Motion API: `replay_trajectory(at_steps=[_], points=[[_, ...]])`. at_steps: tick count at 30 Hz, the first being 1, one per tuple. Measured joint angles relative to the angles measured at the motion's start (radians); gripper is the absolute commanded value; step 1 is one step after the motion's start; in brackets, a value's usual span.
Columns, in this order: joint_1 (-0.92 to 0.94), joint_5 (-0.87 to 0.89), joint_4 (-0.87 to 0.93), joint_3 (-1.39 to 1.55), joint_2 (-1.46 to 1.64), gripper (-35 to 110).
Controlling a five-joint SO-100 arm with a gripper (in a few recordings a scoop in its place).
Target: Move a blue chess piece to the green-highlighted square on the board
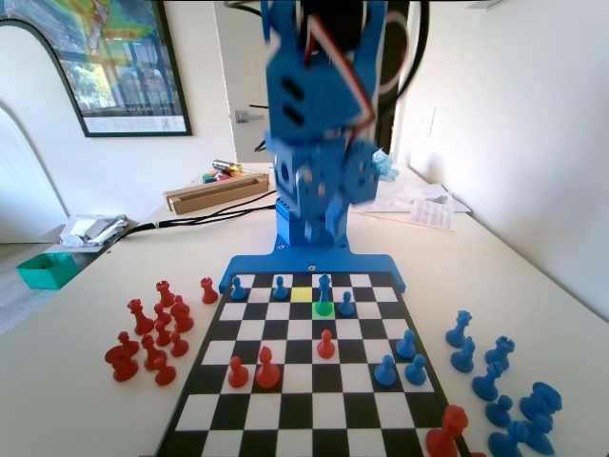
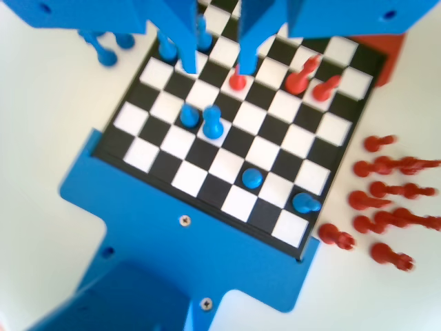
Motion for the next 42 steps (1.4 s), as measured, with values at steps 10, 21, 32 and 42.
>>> replay_trajectory(at_steps=[10, 21, 32, 42], points=[[0.023, 0.120, 0.407, -0.333, 0.227, 1], [-0.009, 0.350, 0.445, -0.393, 0.626, 1], [0.021, 0.298, 0.416, -0.110, 0.997, 1], [0.034, 0.301, 0.227, 0.158, 1.193, 1]])
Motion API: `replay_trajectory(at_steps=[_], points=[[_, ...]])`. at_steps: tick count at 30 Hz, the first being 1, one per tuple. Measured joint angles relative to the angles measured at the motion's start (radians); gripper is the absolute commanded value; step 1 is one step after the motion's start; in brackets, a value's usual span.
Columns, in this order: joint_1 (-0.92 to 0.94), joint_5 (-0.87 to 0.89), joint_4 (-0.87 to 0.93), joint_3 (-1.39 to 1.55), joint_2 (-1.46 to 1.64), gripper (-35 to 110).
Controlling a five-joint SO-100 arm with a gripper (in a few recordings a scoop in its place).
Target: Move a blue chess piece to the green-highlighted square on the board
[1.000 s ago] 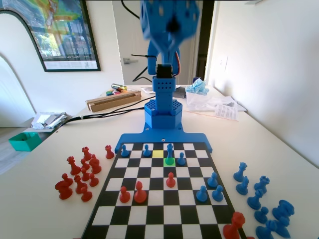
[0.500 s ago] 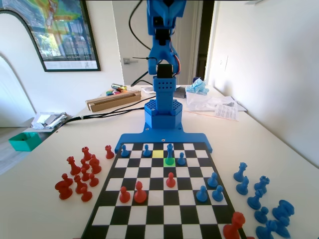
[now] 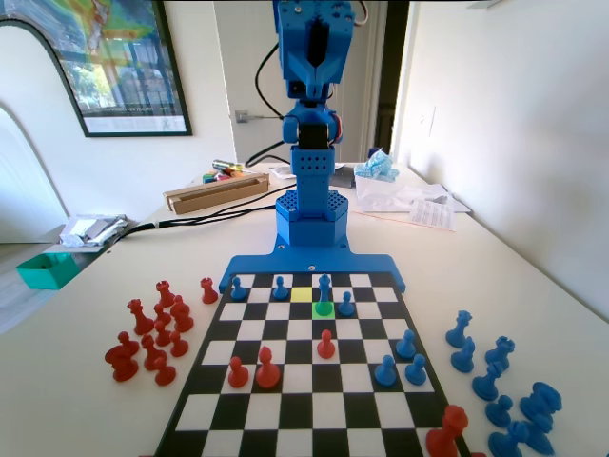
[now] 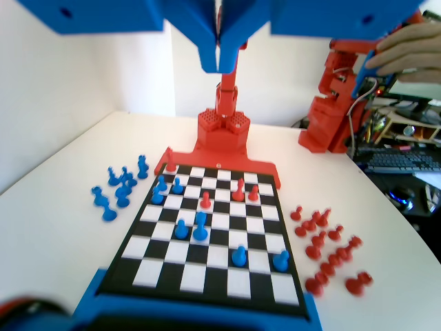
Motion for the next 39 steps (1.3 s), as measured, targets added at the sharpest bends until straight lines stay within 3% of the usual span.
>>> replay_trajectory(at_steps=[39], points=[[0.020, 0.000, -0.025, 0.006, 0.011, 1]])
